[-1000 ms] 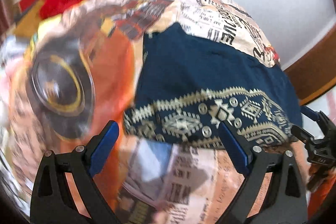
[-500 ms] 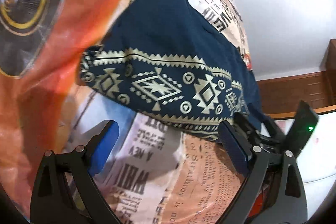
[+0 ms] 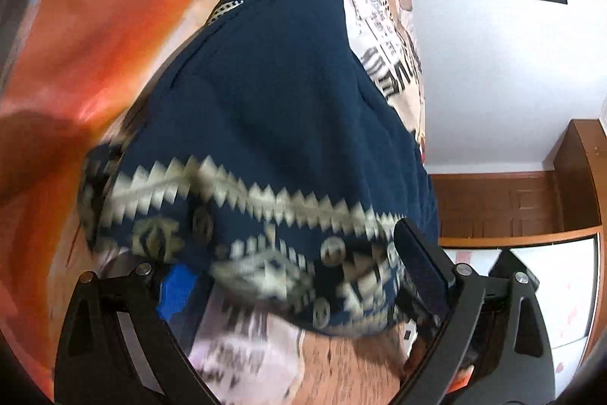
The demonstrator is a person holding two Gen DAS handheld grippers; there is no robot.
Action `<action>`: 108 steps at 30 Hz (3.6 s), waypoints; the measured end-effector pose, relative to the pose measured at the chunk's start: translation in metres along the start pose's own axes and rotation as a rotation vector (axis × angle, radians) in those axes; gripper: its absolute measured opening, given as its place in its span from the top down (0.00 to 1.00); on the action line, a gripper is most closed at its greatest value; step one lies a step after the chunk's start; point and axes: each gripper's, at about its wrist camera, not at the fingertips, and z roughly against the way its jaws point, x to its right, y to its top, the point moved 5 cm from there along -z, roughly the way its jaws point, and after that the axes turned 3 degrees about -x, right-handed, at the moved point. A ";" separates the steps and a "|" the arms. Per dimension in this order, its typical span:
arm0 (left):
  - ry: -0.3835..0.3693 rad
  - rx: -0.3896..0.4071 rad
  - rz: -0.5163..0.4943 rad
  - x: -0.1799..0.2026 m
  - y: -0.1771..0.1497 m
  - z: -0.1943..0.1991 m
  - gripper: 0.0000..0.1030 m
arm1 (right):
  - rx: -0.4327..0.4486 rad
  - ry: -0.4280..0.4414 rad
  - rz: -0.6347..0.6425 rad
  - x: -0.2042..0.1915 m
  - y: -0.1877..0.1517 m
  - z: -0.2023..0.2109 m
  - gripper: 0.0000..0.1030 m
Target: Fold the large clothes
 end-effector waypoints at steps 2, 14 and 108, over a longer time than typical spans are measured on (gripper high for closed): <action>0.034 0.011 -0.018 0.005 0.008 -0.007 0.07 | -0.004 0.010 -0.005 0.001 0.000 -0.001 0.00; 0.340 0.184 -0.211 0.031 0.032 -0.012 0.79 | -0.009 0.039 0.021 -0.002 0.002 0.001 0.00; 0.460 0.033 -1.124 0.232 -0.136 -0.040 0.37 | 0.016 0.152 -0.454 0.174 -0.113 0.071 0.01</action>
